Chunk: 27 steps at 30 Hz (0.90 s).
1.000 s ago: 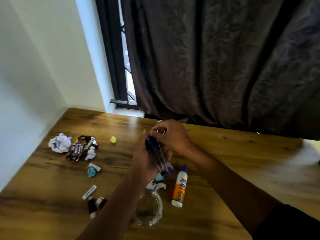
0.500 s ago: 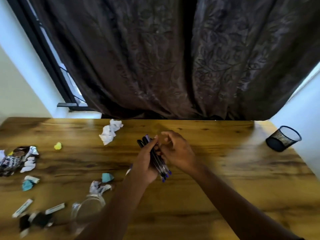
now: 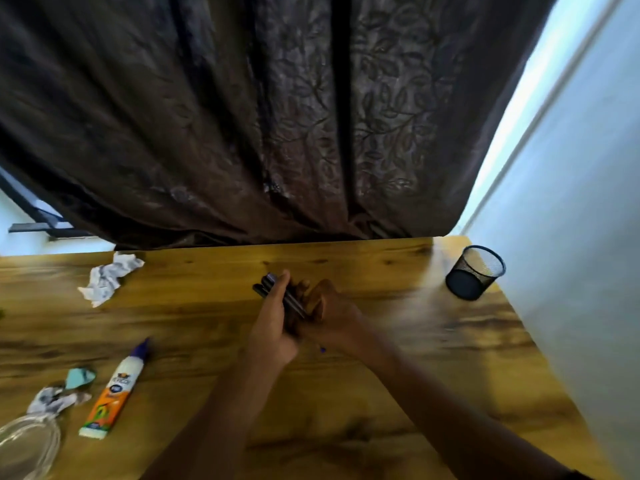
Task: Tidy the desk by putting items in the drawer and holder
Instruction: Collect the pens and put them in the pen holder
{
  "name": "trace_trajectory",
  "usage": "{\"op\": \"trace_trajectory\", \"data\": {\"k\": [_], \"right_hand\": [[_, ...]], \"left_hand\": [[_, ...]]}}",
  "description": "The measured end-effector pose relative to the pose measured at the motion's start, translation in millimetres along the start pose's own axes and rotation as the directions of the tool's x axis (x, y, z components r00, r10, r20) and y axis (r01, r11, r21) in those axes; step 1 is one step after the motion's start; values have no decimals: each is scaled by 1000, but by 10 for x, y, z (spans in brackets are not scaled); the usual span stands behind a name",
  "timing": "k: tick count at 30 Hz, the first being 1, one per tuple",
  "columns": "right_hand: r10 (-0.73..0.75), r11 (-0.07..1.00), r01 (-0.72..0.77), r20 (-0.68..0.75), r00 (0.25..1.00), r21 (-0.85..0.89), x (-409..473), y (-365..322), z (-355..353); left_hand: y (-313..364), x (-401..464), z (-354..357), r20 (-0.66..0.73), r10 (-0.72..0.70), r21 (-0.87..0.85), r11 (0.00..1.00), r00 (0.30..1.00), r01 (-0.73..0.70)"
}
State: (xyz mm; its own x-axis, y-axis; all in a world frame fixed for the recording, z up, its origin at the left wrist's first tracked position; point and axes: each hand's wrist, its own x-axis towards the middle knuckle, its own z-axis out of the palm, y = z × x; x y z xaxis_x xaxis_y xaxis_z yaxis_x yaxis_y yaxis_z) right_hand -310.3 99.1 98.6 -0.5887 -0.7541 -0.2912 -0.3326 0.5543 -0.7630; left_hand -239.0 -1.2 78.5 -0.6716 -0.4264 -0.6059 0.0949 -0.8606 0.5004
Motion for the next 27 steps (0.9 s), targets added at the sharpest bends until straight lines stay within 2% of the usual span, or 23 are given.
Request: {"op": "trace_trajectory", "data": {"k": [5, 8, 15, 18, 22, 27], "right_hand": [[-21, 1000, 22, 49, 999, -21, 15, 210, -351], [2, 998, -8, 106, 994, 61, 58, 303, -582], [38, 983, -50, 74, 997, 178, 44, 512, -1002], [56, 971, -69, 66, 996, 230, 58, 642, -1075], [126, 945, -97, -76, 989, 313, 56, 836, -1165], [68, 959, 38, -359, 931, 279, 89, 1115, -1503]], "left_hand": [[-289, -17, 437, -7, -40, 124, 991, 999, 41], [-427, 19, 574, 77, -69, 249, 967, 995, 47], [-703, 93, 892, 245, 84, 454, 870, 966, -191], [-810, 130, 1008, 328, 100, 487, 834, 939, -259], [-909, 175, 1238, 382, 96, 506, 810, 919, -295], [-1004, 232, 1592, 442, 95, 545, 761, 892, -351]]}}
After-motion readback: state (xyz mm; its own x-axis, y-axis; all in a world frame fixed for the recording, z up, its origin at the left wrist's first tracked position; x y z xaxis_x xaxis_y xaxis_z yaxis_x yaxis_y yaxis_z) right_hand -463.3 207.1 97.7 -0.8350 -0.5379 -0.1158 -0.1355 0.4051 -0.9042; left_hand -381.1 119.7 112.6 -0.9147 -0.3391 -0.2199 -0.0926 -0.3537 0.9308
